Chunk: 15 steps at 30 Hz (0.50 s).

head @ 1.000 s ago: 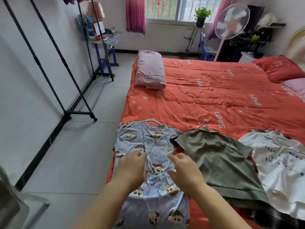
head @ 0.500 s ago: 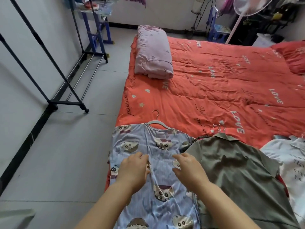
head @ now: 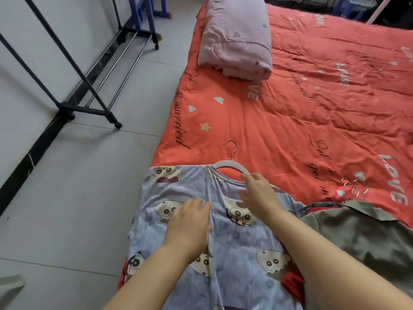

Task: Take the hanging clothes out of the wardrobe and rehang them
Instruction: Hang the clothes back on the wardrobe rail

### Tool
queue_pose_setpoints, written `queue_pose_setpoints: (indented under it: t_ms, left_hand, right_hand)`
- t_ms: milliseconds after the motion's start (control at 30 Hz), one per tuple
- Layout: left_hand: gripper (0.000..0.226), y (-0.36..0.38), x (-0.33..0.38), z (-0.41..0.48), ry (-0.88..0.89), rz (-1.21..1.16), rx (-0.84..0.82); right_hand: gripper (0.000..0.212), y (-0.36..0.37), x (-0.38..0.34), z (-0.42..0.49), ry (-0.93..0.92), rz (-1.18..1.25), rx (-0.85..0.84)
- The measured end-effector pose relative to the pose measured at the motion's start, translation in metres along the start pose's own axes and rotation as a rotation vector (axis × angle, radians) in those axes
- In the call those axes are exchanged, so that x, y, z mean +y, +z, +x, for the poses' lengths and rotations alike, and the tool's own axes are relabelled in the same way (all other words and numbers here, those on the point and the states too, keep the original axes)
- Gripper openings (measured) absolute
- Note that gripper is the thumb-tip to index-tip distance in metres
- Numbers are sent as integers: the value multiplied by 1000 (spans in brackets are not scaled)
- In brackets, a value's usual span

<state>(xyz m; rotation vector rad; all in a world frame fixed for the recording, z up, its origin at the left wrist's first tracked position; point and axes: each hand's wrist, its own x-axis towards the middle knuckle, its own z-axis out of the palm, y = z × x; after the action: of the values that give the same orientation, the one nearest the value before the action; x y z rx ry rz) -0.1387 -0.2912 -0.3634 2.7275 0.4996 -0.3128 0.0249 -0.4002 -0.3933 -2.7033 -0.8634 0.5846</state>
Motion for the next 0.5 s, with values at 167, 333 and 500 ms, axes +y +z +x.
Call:
queue_pose_setpoints:
  t_ms: [167, 333, 500]
  left_hand:
    - [53, 29, -6, 47, 15, -1, 56]
    - [53, 56, -10, 64, 74, -8, 219]
    - [50, 54, -14, 54, 100, -34, 350]
  right_hand:
    - [54, 36, 21, 64, 12, -95, 69]
    - [50, 57, 37, 86, -15, -84, 173]
    - [40, 42, 35, 76, -107, 42, 295]
